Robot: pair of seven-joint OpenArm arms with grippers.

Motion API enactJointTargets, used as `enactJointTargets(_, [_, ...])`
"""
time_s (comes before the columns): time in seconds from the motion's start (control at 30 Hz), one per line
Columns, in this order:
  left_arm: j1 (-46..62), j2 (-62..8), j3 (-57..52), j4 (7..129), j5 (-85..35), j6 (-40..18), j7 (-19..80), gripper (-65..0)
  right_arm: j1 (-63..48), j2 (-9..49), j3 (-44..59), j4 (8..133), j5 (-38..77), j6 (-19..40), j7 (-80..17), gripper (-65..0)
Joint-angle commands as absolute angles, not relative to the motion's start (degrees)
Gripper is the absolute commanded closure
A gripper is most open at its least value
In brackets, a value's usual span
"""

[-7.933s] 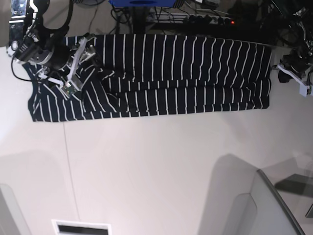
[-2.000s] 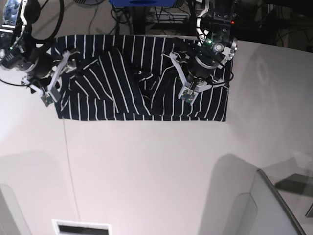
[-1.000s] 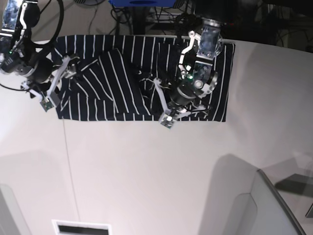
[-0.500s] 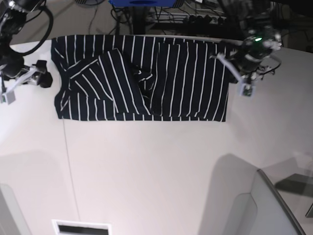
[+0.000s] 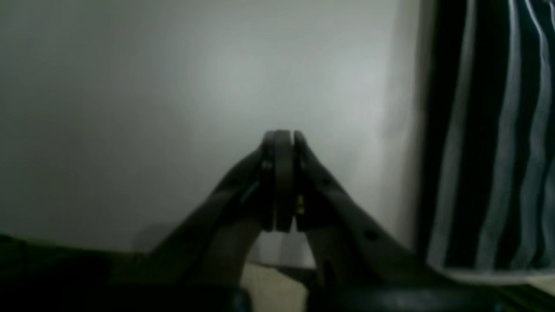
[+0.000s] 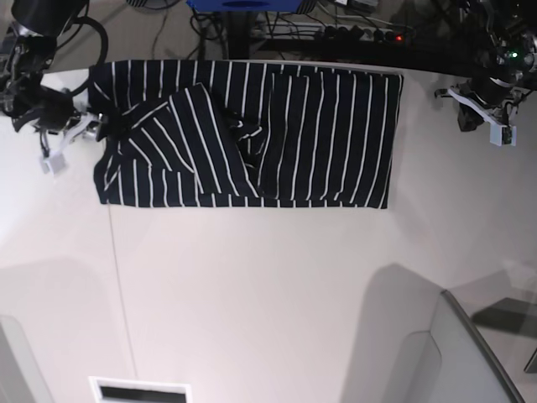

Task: Layout the t-shirt on the table in an organized manner, then fold the t-shirt properly
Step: 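Grasp both band ends with the left and right grippers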

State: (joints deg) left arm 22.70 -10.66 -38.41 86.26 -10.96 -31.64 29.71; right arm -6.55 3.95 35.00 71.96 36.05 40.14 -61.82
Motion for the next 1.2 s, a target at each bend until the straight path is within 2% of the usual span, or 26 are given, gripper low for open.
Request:
enactJointTargets(0.0, [22.46, -11.56, -36.70, 85.49, -10.68, -32.22, 27.56, 0.0, -6.11, 4.18, 34.33, 71.69, 35.47, 40.00, -62.46, -48.3])
enactJointTargets(0.2, [19.47, -12.26, -28.97, 76.62, -10.15, -32.22, 22.55, 0.0, -5.93, 4.26, 33.80, 71.43, 35.47, 40.00, -62.02, -48.3])
enactJointTargets(0.47, [14.73, -12.26, -20.70, 73.01, -9.63, -32.22, 21.76, 0.0, -5.93, 4.18, 32.75, 71.34, 35.47, 40.00, -62.55, -48.3])
enactJointTargets(0.6, [13.23, -12.26, -19.56, 72.31, -9.63, -32.22, 21.93, 0.0, -5.05, 4.09, 28.97, 71.25, 35.47, 40.00, -62.11, -48.3])
enactJointTargets(0.83, [13.14, -12.26, -16.75, 72.04, -9.54, -32.22, 21.93, 0.0, -4.26, 2.51, 28.53, 71.08, 35.38, 40.00, -62.11, -47.7])
enactJointTargets(1.17, [13.14, -11.91, -14.64, 71.96, -9.54, -32.04, 21.93, 0.0, -0.75, 3.03, 28.44, 62.11, 35.21, 40.00, -62.02, -47.3])
